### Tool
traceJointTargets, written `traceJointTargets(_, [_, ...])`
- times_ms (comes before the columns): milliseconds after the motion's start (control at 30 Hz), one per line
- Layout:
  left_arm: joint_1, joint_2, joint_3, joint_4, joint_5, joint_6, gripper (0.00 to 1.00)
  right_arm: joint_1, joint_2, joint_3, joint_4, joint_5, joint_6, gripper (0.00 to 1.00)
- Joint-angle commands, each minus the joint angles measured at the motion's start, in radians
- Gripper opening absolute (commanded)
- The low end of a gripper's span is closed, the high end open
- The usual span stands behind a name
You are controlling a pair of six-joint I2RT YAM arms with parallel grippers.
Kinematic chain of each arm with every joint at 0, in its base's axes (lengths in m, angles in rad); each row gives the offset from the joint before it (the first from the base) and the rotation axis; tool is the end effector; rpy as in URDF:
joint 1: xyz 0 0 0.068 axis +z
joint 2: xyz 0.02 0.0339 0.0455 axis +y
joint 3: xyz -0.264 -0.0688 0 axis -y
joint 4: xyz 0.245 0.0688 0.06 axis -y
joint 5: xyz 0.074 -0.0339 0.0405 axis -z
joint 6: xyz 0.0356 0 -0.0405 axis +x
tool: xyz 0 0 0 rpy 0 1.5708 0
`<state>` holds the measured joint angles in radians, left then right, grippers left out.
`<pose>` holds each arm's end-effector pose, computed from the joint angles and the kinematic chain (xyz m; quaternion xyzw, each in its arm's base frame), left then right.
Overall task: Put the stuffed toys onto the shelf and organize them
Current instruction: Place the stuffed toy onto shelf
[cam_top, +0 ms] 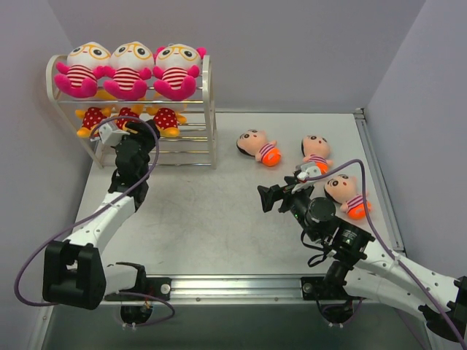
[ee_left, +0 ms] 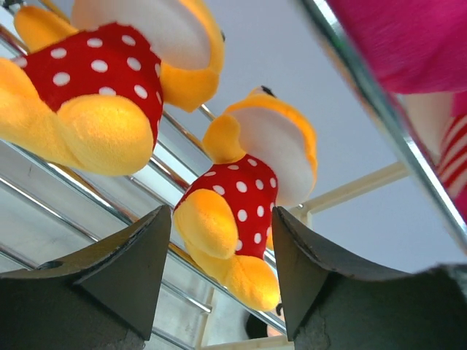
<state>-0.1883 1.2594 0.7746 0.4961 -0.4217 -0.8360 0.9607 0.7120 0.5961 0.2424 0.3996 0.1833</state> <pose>0.2879 -0.0400 0.3049 -0.3599 0.6044 -0.2125 0.6782 0.1124 0.1366 0.3307 -0.1077 0.6560 0.2878 0.6894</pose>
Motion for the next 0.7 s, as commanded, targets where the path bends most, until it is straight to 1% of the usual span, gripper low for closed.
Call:
traceJointTargets(0, [-0.002,-0.092,0.014,-0.051,-0.002,0.089,0.67,-0.007,0.001,-0.004,0.032,0.012,0.002,0.87])
traceJointTargets(100, [-0.003,-0.147,0.035,-0.148,0.007,0.142,0.72,-0.008,0.004,-0.001,0.028,0.008,0.001,0.88])
traceJointTargets(200, [-0.002,-0.201,0.092,-0.31,0.041,0.224,0.74,-0.007,-0.002,0.002,0.023,0.01,0.001,0.88])
traceJointTargets(233, [-0.002,-0.213,0.107,-0.4,0.05,0.25,0.74,-0.007,-0.003,0.002,0.023,0.01,0.001,0.88])
traceJointTargets(300, [-0.003,-0.242,0.165,-0.493,0.067,0.34,0.74,-0.007,-0.009,0.001,0.023,0.013,0.002,0.88])
traceJointTargets(333, [-0.003,-0.247,0.19,-0.599,0.07,0.41,0.74,-0.007,-0.009,0.001,0.026,0.012,0.002,0.88])
traceJointTargets(400, [-0.002,-0.253,0.251,-0.683,0.095,0.481,0.74,-0.007,-0.003,-0.001,0.029,0.01,0.001,0.88])
traceJointTargets(433, [-0.002,-0.253,0.271,-0.758,0.104,0.515,0.74,-0.007,-0.002,0.002,0.031,0.008,0.001,0.87])
traceJointTargets(467, [-0.003,-0.253,0.29,-0.79,0.124,0.578,0.74,-0.007,0.004,0.004,0.031,0.007,0.001,0.88])
traceJointTargets(533, [-0.002,-0.255,0.336,-0.87,0.133,0.63,0.74,-0.007,0.01,0.005,0.031,0.004,0.002,0.87])
traceJointTargets(567, [-0.003,-0.256,0.347,-0.886,0.135,0.674,0.74,-0.007,0.012,0.007,0.032,0.002,0.002,0.87])
traceJointTargets(667, [-0.003,-0.256,0.361,-0.904,0.133,0.731,0.74,-0.007,0.015,0.008,0.032,0.001,0.002,0.87])
